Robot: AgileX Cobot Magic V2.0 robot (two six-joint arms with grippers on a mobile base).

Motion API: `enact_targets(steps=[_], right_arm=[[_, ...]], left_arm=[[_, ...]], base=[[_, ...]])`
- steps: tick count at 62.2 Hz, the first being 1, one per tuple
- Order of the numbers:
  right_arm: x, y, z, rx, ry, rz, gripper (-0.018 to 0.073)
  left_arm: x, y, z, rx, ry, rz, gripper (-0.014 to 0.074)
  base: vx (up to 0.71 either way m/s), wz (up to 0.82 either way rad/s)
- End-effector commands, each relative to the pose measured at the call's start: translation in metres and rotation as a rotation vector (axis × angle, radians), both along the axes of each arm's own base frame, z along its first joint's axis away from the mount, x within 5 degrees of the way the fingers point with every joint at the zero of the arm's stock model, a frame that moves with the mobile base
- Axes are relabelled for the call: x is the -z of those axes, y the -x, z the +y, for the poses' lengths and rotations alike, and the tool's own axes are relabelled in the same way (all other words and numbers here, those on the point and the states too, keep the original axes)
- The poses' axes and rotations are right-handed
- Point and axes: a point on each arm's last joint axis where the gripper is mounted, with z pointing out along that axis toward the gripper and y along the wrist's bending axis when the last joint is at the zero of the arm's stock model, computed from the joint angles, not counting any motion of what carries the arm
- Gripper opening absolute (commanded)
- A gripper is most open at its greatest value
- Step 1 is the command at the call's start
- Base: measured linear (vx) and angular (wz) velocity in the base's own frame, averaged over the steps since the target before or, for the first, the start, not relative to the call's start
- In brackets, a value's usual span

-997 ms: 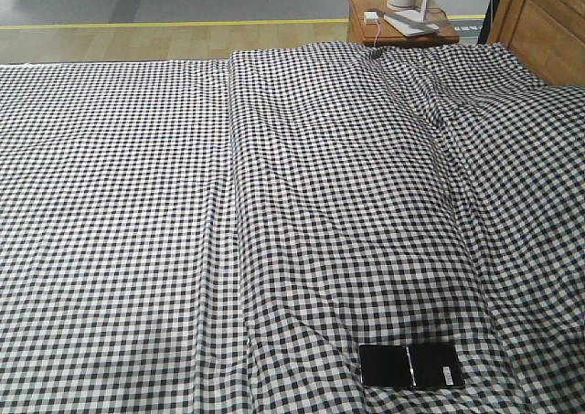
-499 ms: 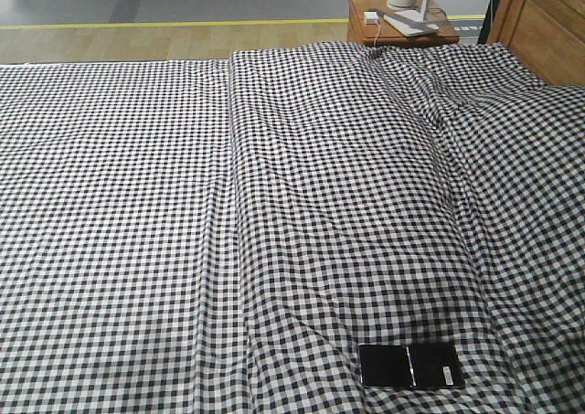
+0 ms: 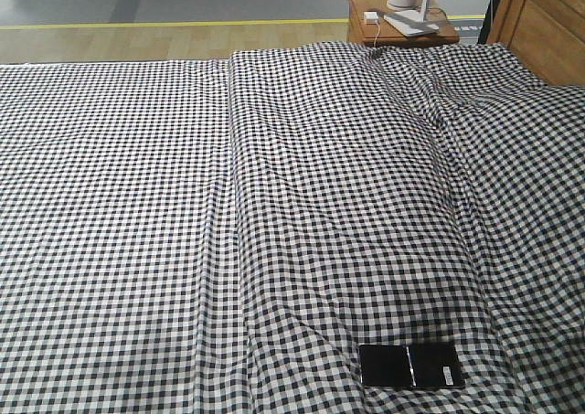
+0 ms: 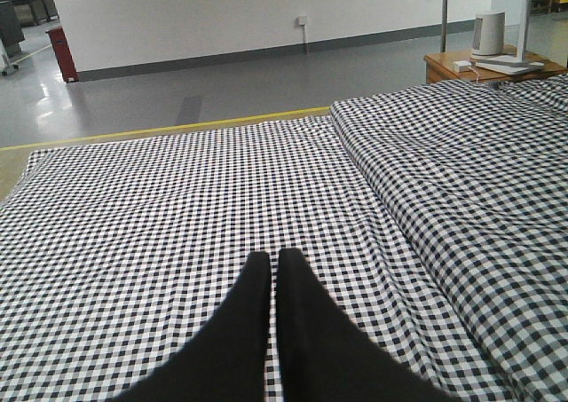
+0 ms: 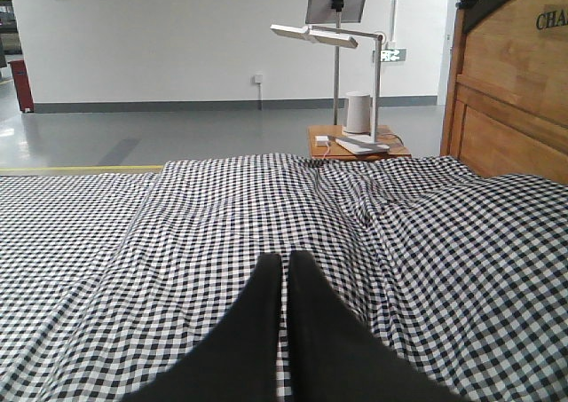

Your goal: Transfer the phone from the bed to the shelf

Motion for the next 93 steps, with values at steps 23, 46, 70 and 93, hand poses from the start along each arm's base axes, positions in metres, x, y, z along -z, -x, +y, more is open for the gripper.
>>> enact_targets(steps=[23, 46, 70, 93], right_arm=[[-0.012, 0.001, 0.000, -0.001, -0.008, -0.140, -0.0006], [-0.081, 0.022, 0.001, -0.012, -0.014, -0.572, -0.0006], [-0.202, 0.023, 0.000, -0.002, -0.013, -0.515, -0.0006], [-0.212, -0.075, 0.000, 0.013, -0.004, 0.055, 0.0053]], left_arm=[[-0.015, 0.001, 0.000, 0.002, 0.011, -0.108, 0.0001], [-0.015, 0.001, 0.000, 0.002, 0.011, -0.108, 0.0001], [-0.015, 0.001, 0.000, 0.002, 0.011, -0.108, 0.0001], [-0.015, 0.001, 0.000, 0.002, 0.011, -0.108, 0.0001]], base=[[0.00, 0.00], [0.00, 0.00], [0.00, 0.00], [0.00, 0.00]])
